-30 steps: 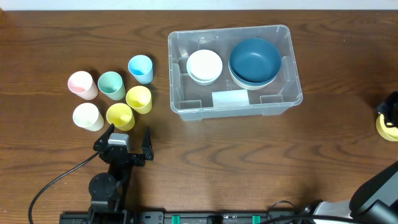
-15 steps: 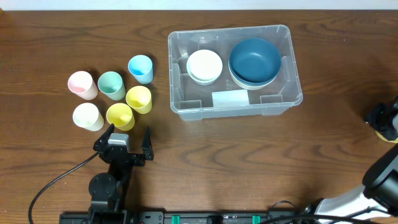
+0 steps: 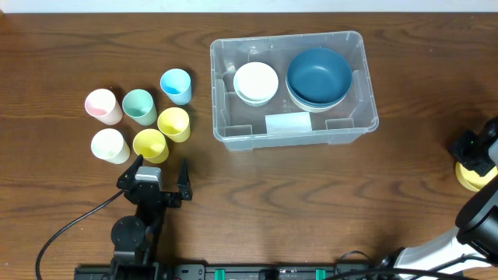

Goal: Pack container
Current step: 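Grip the rim of the yellow bowl with the right gripper, then carry the yellow bowl into the bin onto the white bowls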

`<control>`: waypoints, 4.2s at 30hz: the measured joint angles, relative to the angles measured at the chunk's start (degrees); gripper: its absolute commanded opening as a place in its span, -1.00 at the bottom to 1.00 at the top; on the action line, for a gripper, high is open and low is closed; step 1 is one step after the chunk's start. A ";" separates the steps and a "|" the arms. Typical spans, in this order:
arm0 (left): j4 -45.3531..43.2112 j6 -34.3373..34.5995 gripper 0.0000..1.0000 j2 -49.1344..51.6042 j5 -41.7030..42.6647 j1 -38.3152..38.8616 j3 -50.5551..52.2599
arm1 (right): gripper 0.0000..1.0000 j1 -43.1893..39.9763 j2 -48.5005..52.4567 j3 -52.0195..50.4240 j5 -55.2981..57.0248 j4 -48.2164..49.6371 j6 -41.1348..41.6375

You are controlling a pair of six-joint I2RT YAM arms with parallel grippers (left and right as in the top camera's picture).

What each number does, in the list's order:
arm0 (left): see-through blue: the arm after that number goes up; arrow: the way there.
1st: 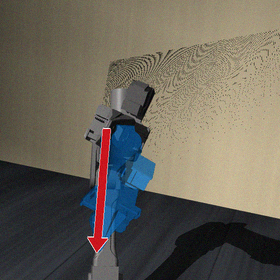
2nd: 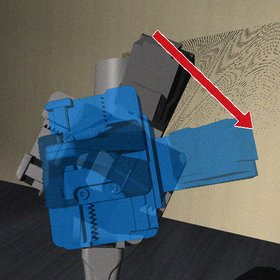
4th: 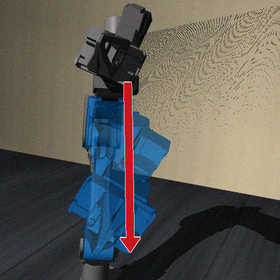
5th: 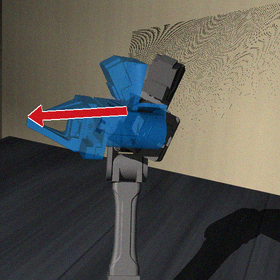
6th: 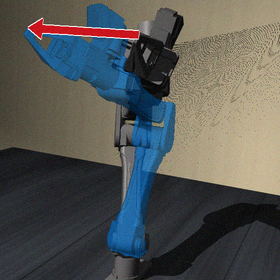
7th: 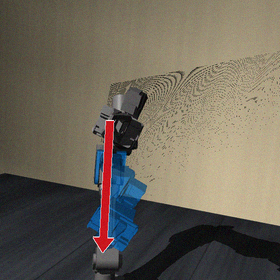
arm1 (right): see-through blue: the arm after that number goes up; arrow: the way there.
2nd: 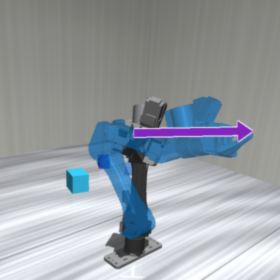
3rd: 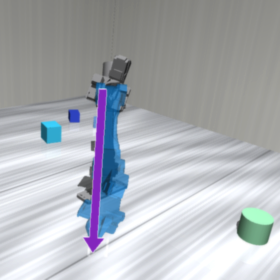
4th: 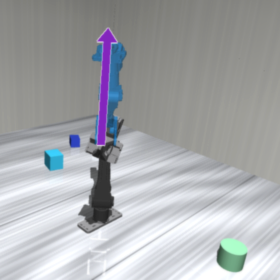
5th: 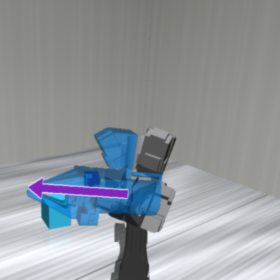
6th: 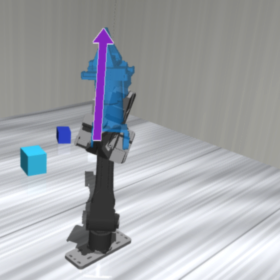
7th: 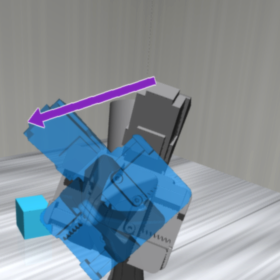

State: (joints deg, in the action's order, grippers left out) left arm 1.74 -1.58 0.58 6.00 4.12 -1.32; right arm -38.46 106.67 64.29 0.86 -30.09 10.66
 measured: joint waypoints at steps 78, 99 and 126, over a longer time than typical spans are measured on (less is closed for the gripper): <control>0.00 0.00 0.96 0.00 0.00 0.00 0.00 | -0.90 73.20 8.98 25.66 -6.58 10.69 -4.35; 0.00 0.00 0.96 0.00 -0.02 0.00 0.00 | 0.02 73.20 9.92 25.66 -4.87 10.16 -5.27; 0.00 0.00 0.96 0.00 -0.02 0.00 0.00 | -0.54 73.18 10.84 25.64 -4.00 9.79 -5.27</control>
State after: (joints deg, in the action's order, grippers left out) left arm 1.74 -1.58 0.58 5.98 4.12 -1.32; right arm 34.72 117.51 89.93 -3.14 -20.29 5.39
